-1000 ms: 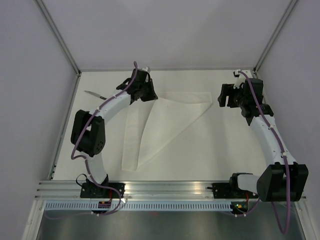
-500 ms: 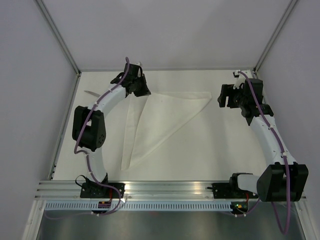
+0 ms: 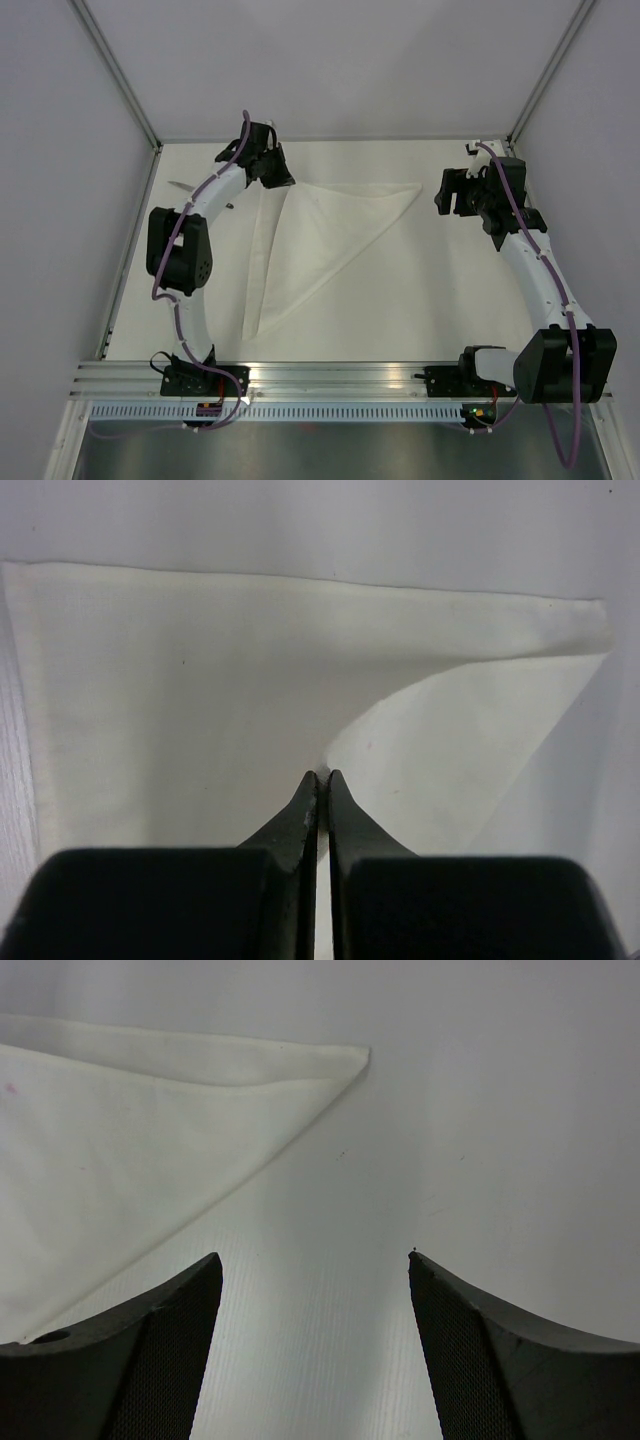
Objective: Fold the napkin, place the utensils inside, and roll it up
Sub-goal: Fold the napkin
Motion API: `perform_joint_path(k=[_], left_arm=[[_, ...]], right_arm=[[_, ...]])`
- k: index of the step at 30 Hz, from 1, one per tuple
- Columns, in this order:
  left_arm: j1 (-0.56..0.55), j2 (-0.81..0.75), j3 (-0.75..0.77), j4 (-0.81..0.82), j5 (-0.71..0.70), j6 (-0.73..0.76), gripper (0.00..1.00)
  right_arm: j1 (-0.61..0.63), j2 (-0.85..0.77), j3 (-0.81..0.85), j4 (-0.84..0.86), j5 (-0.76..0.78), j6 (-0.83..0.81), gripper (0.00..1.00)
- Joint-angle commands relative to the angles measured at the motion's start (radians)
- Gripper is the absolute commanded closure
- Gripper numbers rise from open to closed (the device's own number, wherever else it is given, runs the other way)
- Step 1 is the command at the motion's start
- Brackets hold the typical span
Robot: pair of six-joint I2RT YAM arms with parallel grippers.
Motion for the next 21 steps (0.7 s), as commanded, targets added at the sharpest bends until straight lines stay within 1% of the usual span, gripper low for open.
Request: perform_joint_path(k=[1, 8, 21], left_arm=[[0.015, 0.017, 0.063, -0.016, 0.032, 0.032, 0.98], [0.043, 0.05, 0.126, -0.043, 0.041, 0.035, 0.98], [0.07, 0.096, 0.174, -0.057, 0.052, 0.032, 0.98]], right_arm=[[0.003, -0.014, 0.031, -0.007, -0.005, 0.003, 0.19], [0.003, -0.009, 0.031, -0.009, -0.01, 0.001, 0.2], [0.003, -0.006, 0.033, -0.009, -0.01, 0.003, 0.2]])
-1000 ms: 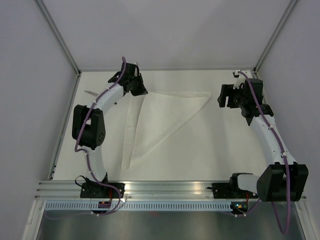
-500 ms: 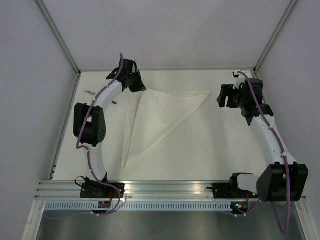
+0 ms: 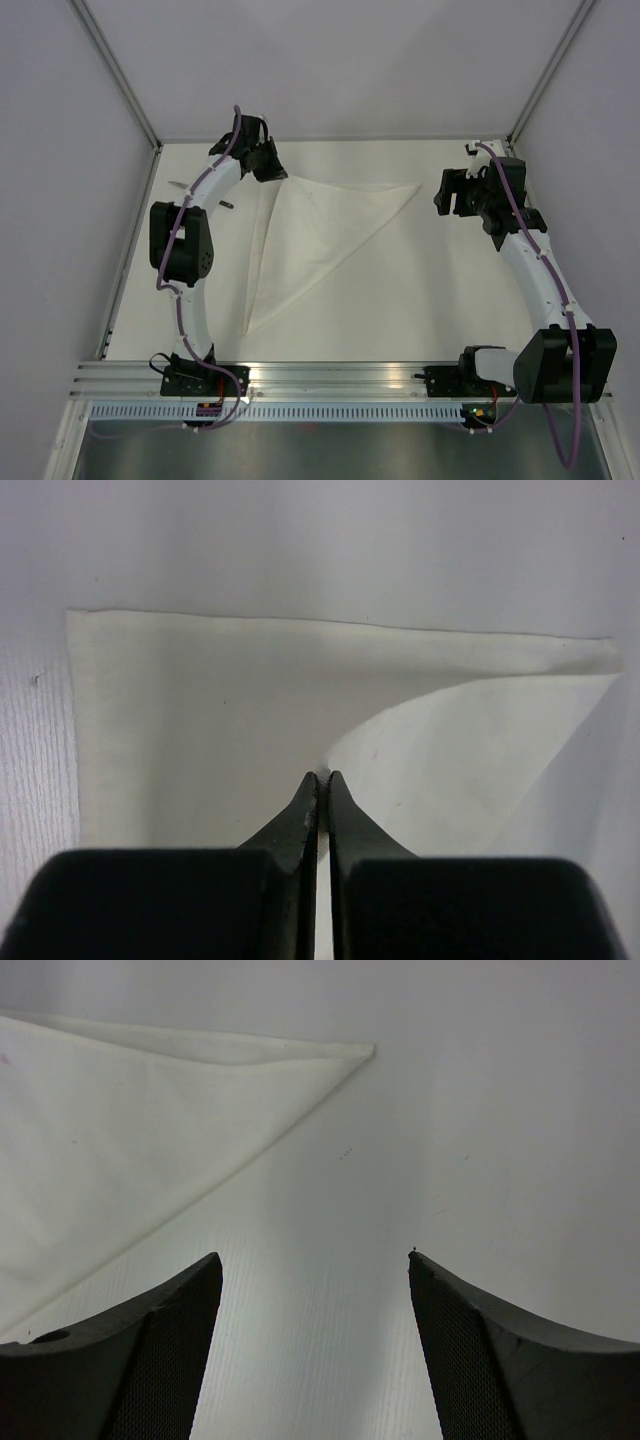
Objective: Fold the napkin, place the utensils inside, and roll it up
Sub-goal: Fold the napkin
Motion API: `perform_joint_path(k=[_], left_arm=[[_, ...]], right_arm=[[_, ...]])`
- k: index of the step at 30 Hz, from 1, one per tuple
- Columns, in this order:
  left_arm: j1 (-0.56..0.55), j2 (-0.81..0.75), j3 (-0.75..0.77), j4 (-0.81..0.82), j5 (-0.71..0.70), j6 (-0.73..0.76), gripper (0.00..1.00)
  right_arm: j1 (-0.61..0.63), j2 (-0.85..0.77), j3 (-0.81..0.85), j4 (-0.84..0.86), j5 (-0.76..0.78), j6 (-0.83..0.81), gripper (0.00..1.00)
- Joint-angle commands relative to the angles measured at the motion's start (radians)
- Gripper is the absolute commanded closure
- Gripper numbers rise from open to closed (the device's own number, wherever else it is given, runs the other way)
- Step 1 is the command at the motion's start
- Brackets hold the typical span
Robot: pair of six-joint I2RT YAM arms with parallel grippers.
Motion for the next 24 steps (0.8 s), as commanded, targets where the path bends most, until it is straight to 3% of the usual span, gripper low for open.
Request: perform_joint_path(k=[1, 24], left_arm=[[0.019, 0.014, 0.062, -0.016, 0.028, 0.024, 0.98], [0.058, 0.048, 0.122, -0.034, 0.049, 0.023, 0.98]], right_arm=[[0.003, -0.004, 0.033, -0.008, 0.001, 0.003, 0.19], [0.003, 0.002, 0.031, -0.008, -0.003, 0.001, 0.19]])
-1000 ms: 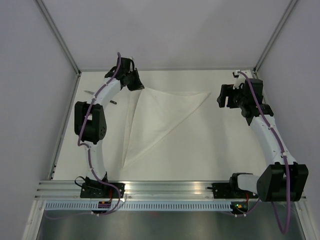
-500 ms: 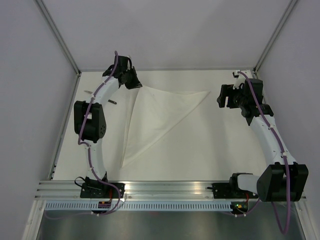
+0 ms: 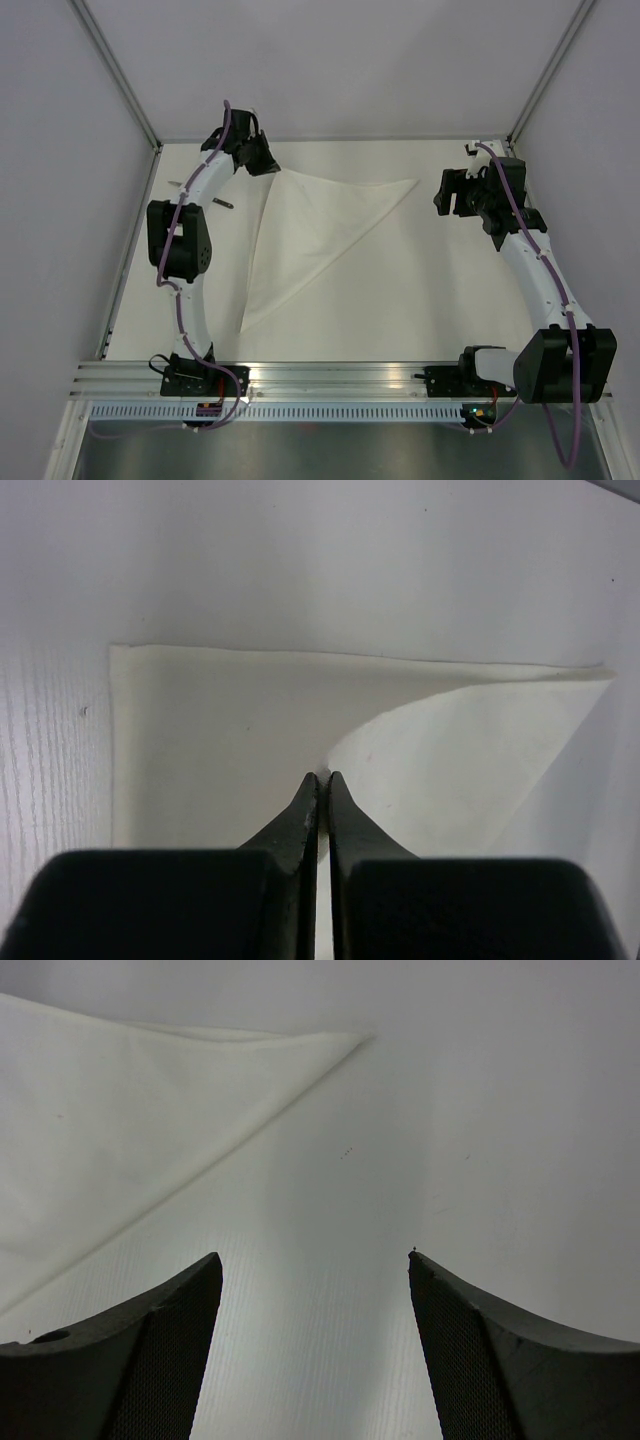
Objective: Fold the napkin, place the utensils inside, and roll it up
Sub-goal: Fold the napkin, then grab a utensil with the left arm
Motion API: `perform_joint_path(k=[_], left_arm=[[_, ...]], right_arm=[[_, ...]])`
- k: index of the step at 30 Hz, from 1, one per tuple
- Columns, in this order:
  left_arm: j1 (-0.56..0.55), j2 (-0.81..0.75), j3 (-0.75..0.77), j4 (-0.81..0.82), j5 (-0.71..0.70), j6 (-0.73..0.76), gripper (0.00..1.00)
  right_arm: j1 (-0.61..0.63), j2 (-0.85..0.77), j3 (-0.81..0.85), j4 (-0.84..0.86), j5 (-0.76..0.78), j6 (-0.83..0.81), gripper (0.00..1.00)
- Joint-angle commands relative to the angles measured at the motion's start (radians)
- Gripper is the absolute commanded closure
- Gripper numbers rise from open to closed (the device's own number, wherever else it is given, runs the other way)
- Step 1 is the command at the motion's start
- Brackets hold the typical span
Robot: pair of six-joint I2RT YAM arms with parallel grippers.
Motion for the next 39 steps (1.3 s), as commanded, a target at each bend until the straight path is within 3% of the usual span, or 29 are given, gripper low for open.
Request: perform_joint_path(k=[1, 25, 29, 32, 33, 36, 39], left_arm=[[0.018, 0.02, 0.054, -0.016, 0.036, 0.023, 0.98], [0.051, 0.115, 0.111, -0.027, 0.022, 0.04, 0.98], [0.067, 0.135, 0.116, -0.01, -0.009, 0.044, 0.87], [0.09, 0.143, 0.114, 0.016, -0.035, 0.041, 0.67], [0.102, 0.144, 0.114, 0.024, -0.041, 0.044, 0.51], [0.131, 0.149, 0.114, 0.048, -0.055, 0.044, 0.38], [0.151, 0.129, 0.097, 0.055, -0.095, 0.04, 0.33]], right_arm=[[0.003, 0.001, 0.031, -0.006, -0.002, 0.003, 0.19], [0.003, 0.023, 0.034, -0.013, -0.004, 0.001, 0.19], [0.003, 0.026, 0.034, -0.013, -0.006, 0.001, 0.19], [0.003, 0.031, 0.034, -0.014, -0.012, 0.001, 0.19], [0.004, 0.031, 0.034, -0.014, -0.012, 0.003, 0.2], [0.003, 0.031, 0.034, -0.013, -0.018, 0.003, 0.19], [0.003, 0.032, 0.037, -0.019, -0.024, -0.024, 0.19]])
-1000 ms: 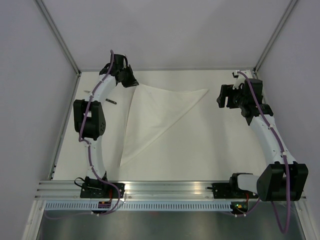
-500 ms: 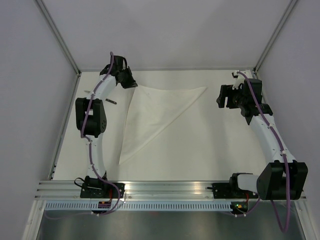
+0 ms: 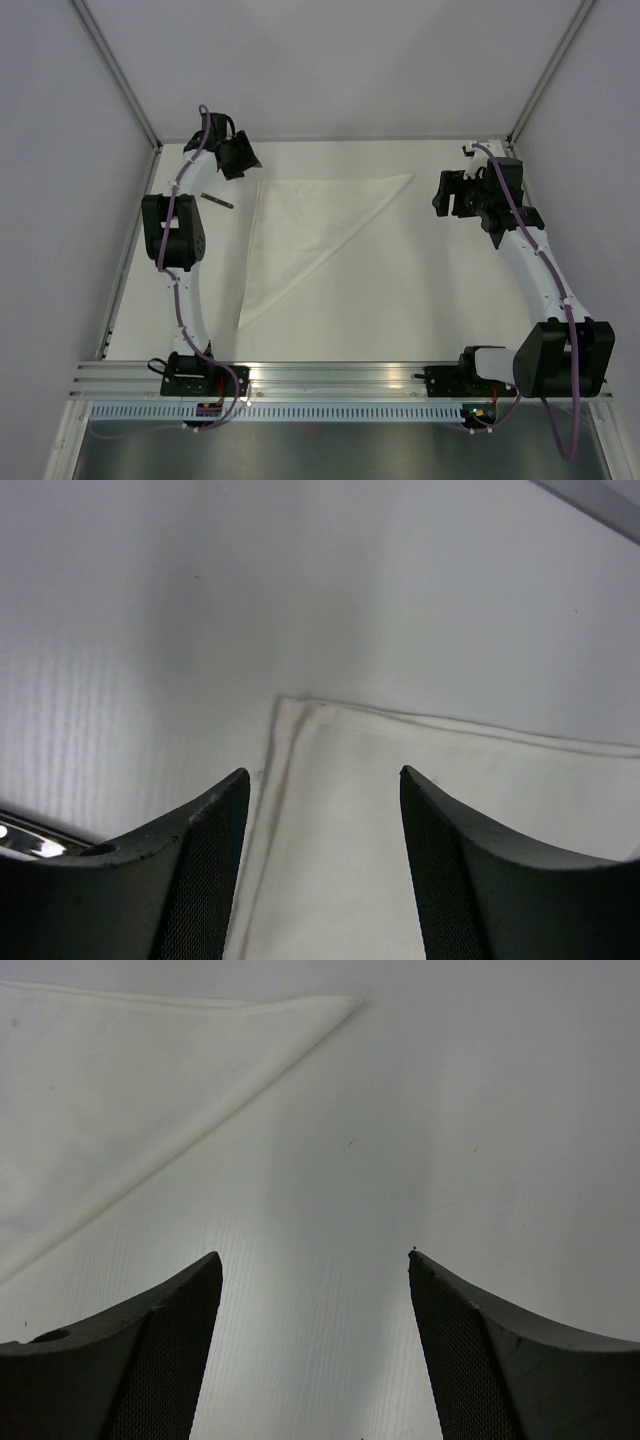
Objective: Fold the napkin, place the utensils inside, and roll it up
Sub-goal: Grab a utensil with the left arm
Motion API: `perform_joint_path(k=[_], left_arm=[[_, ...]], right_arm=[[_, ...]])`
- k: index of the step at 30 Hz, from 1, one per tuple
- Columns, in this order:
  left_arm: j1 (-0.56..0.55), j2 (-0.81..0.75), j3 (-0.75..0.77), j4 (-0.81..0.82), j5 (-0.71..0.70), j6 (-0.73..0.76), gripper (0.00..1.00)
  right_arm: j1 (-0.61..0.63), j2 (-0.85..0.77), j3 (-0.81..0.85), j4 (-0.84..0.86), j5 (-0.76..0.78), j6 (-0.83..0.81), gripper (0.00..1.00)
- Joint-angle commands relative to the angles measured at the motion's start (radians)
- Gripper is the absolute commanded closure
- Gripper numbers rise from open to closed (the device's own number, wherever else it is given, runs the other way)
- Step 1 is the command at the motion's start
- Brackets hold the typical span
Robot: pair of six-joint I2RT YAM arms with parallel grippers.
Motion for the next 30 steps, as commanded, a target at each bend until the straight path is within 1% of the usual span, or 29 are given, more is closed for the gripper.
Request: perform_joint_path(k=[1, 2, 3, 4, 5, 7, 8, 10, 13, 15, 17, 19, 24, 28, 30], left_arm=[[0.028, -0.039, 0.009, 0.042, -0.067, 0.01, 0.33], [0.028, -0.064, -0.011, 0.04, -0.139, -0.007, 0.33], [0.028, -0.09, -0.071, 0.045, -0.179, -0.022, 0.33], [0.028, -0.137, -0.103, 0.045, -0.275, -0.036, 0.33], [0.03, -0.159, -0.163, 0.04, -0.329, -0.07, 0.32], [0.036, -0.203, -0.223, 0.028, -0.405, -0.107, 0.32], [0.044, -0.229, -0.244, 0.019, -0.47, -0.152, 0.33], [0.047, -0.246, -0.29, -0.006, -0.524, -0.197, 0.33], [0.047, -0.236, -0.283, -0.06, -0.583, -0.234, 0.34], [0.047, -0.216, -0.268, -0.092, -0.609, -0.26, 0.35], [0.079, -0.203, -0.261, -0.132, -0.64, -0.306, 0.35], [0.084, -0.185, -0.261, -0.15, -0.666, -0.351, 0.35], [0.107, -0.115, -0.185, -0.179, -0.643, -0.365, 0.36], [0.113, -0.033, -0.114, -0.192, -0.586, -0.352, 0.36], [0.111, -0.018, -0.107, -0.201, -0.575, -0.362, 0.36]], right_arm=[[0.003, 0.005, 0.037, -0.016, -0.018, -0.021, 0.19], [0.003, 0.005, 0.037, -0.016, -0.026, -0.021, 0.19], [0.003, 0.004, 0.037, -0.018, -0.029, -0.022, 0.19], [0.003, 0.005, 0.037, -0.018, -0.032, -0.022, 0.19], [0.003, 0.004, 0.037, -0.021, -0.037, -0.024, 0.19], [0.003, 0.002, 0.037, -0.023, -0.05, -0.025, 0.19], [0.003, 0.0, 0.037, -0.023, -0.056, -0.024, 0.19], [0.003, 0.0, 0.037, -0.026, -0.076, -0.021, 0.19], [0.003, -0.001, 0.042, -0.032, -0.093, -0.018, 0.2], [0.003, -0.004, 0.04, -0.03, -0.095, -0.016, 0.2], [0.003, -0.004, 0.04, -0.03, -0.101, -0.015, 0.2], [0.003, -0.001, 0.042, -0.033, -0.11, -0.013, 0.2], [0.004, 0.005, 0.043, -0.033, -0.132, -0.009, 0.2], [0.004, 0.013, 0.045, -0.038, -0.132, -0.013, 0.2], [0.004, 0.011, 0.045, -0.038, -0.132, -0.015, 0.2]])
